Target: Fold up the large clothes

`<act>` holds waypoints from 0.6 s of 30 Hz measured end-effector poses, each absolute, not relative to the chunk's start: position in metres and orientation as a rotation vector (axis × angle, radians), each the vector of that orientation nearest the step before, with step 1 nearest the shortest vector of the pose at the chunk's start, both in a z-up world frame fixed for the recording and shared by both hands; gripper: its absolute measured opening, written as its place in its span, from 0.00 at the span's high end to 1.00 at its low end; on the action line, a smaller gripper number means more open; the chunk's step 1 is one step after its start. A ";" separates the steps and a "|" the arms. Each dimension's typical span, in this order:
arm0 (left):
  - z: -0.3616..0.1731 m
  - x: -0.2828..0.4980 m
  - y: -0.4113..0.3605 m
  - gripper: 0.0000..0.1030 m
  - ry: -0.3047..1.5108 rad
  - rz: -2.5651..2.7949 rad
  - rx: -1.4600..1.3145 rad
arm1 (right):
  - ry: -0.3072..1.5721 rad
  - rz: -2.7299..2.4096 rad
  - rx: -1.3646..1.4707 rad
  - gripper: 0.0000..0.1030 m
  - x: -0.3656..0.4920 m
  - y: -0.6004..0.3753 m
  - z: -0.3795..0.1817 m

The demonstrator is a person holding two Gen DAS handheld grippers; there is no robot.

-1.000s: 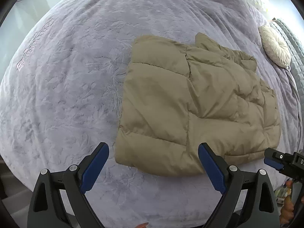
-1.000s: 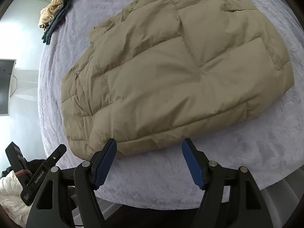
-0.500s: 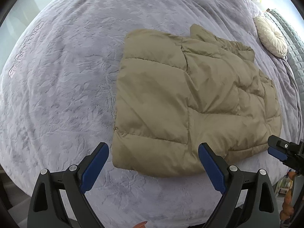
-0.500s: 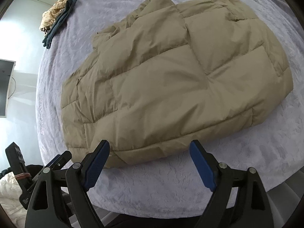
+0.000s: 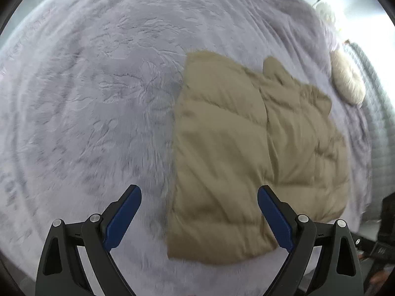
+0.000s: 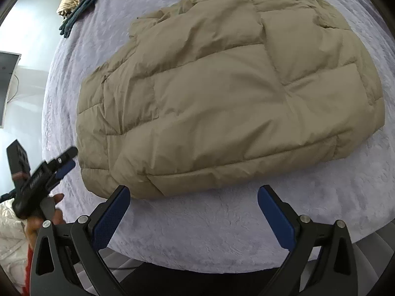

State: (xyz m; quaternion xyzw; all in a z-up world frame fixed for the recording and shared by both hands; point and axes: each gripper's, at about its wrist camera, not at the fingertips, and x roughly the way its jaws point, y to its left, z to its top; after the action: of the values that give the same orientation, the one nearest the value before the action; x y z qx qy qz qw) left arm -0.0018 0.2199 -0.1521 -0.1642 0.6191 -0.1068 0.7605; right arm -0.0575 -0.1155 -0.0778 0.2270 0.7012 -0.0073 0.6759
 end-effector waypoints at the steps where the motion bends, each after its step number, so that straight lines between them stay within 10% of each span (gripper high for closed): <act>1: -0.159 0.003 0.227 0.07 1.349 -0.247 -0.388 | 1.579 -0.020 0.510 0.00 -0.058 -0.117 -0.078; 18: -0.239 0.064 0.188 0.07 1.469 -0.677 -0.557 | 1.577 -0.071 0.520 0.00 -0.061 -0.126 -0.077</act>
State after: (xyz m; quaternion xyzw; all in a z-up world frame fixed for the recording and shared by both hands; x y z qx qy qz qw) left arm 0.0643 0.1875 -0.2391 -0.2456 0.6483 -0.2986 0.6559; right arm -0.0609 -0.1258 -0.0770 0.2313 0.7009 -0.0317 0.6740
